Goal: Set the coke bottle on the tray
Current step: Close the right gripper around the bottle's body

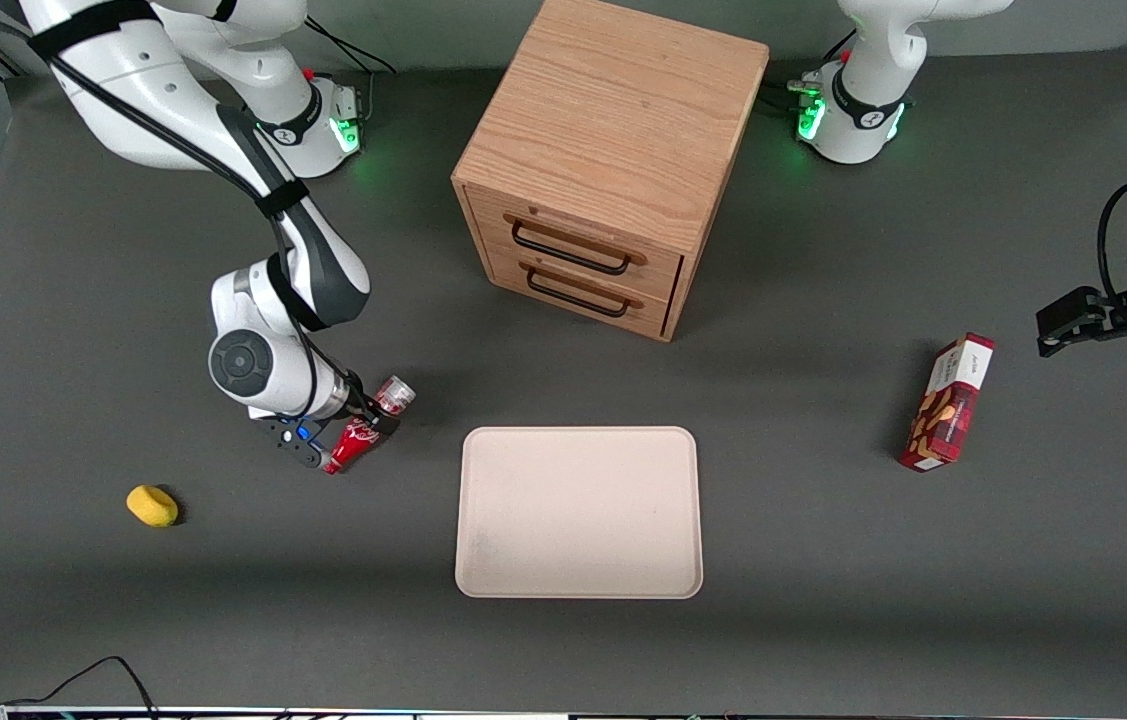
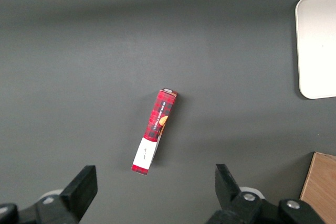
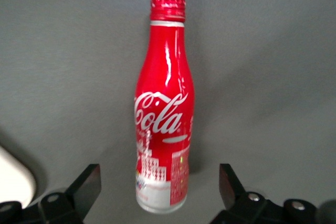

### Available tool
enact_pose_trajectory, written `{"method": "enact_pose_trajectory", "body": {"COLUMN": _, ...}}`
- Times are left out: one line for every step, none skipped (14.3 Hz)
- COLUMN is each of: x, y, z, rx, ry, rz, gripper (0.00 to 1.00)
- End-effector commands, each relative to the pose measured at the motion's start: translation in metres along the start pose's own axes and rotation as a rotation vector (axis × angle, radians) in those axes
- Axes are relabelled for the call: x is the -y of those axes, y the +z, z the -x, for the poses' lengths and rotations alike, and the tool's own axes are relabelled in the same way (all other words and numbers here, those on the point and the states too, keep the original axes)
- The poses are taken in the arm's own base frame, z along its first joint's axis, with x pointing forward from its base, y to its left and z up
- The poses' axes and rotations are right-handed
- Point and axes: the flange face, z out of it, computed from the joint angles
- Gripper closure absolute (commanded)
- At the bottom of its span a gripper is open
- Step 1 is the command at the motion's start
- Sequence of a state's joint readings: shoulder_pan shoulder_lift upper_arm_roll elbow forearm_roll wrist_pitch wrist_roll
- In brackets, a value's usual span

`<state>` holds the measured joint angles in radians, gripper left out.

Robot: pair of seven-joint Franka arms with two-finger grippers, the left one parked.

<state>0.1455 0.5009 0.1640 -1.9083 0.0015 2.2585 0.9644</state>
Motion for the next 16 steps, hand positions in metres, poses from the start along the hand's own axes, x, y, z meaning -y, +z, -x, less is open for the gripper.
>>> {"method": "enact_pose_trajectory", "body": {"x": -0.001, "y": 0.006, "z": -0.005, "rx": -0.002, "ry": 0.033, "rz": 0.004, "gripper": 0.00}}
{"method": "enact_pose_trajectory", "body": {"x": -0.001, "y": 0.015, "z": -0.006, "rx": 0.006, "ry": 0.034, "rz": 0.011, "gripper": 0.00}}
{"method": "enact_pose_trajectory", "body": {"x": 0.000, "y": 0.019, "z": -0.007, "rx": 0.003, "ry": 0.035, "rz": 0.002, "gripper": 0.00}}
{"method": "enact_pose_trajectory", "body": {"x": -0.002, "y": 0.023, "z": -0.011, "rx": 0.004, "ry": 0.040, "rz": 0.005, "gripper": 0.00}}
{"method": "enact_pose_trajectory", "body": {"x": -0.004, "y": 0.027, "z": -0.014, "rx": 0.004, "ry": 0.046, "rz": 0.006, "gripper": 0.00}}
{"method": "enact_pose_trajectory", "body": {"x": -0.004, "y": 0.029, "z": -0.016, "rx": 0.000, "ry": 0.050, "rz": 0.001, "gripper": 0.00}}
{"method": "enact_pose_trajectory", "body": {"x": -0.005, "y": 0.030, "z": -0.017, "rx": 0.000, "ry": 0.051, "rz": 0.002, "gripper": 0.00}}
{"method": "enact_pose_trajectory", "body": {"x": -0.006, "y": 0.033, "z": -0.019, "rx": 0.002, "ry": 0.054, "rz": 0.003, "gripper": 0.00}}
{"method": "enact_pose_trajectory", "body": {"x": -0.005, "y": 0.032, "z": -0.019, "rx": -0.003, "ry": 0.055, "rz": -0.006, "gripper": 0.00}}
{"method": "enact_pose_trajectory", "body": {"x": -0.004, "y": 0.033, "z": -0.020, "rx": -0.011, "ry": 0.055, "rz": -0.019, "gripper": 0.00}}
{"method": "enact_pose_trajectory", "body": {"x": -0.003, "y": 0.039, "z": -0.021, "rx": -0.010, "ry": 0.055, "rz": -0.020, "gripper": 0.01}}
{"method": "enact_pose_trajectory", "body": {"x": -0.002, "y": 0.039, "z": -0.022, "rx": -0.016, "ry": 0.056, "rz": -0.029, "gripper": 0.02}}
{"method": "enact_pose_trajectory", "body": {"x": -0.002, "y": 0.042, "z": -0.022, "rx": -0.014, "ry": 0.056, "rz": -0.027, "gripper": 0.05}}
{"method": "enact_pose_trajectory", "body": {"x": -0.003, "y": 0.042, "z": -0.023, "rx": -0.016, "ry": 0.058, "rz": -0.031, "gripper": 0.08}}
{"method": "enact_pose_trajectory", "body": {"x": -0.002, "y": 0.045, "z": -0.023, "rx": -0.018, "ry": 0.056, "rz": -0.035, "gripper": 0.11}}
{"method": "enact_pose_trajectory", "body": {"x": -0.001, "y": 0.047, "z": -0.023, "rx": -0.019, "ry": 0.057, "rz": -0.038, "gripper": 0.19}}
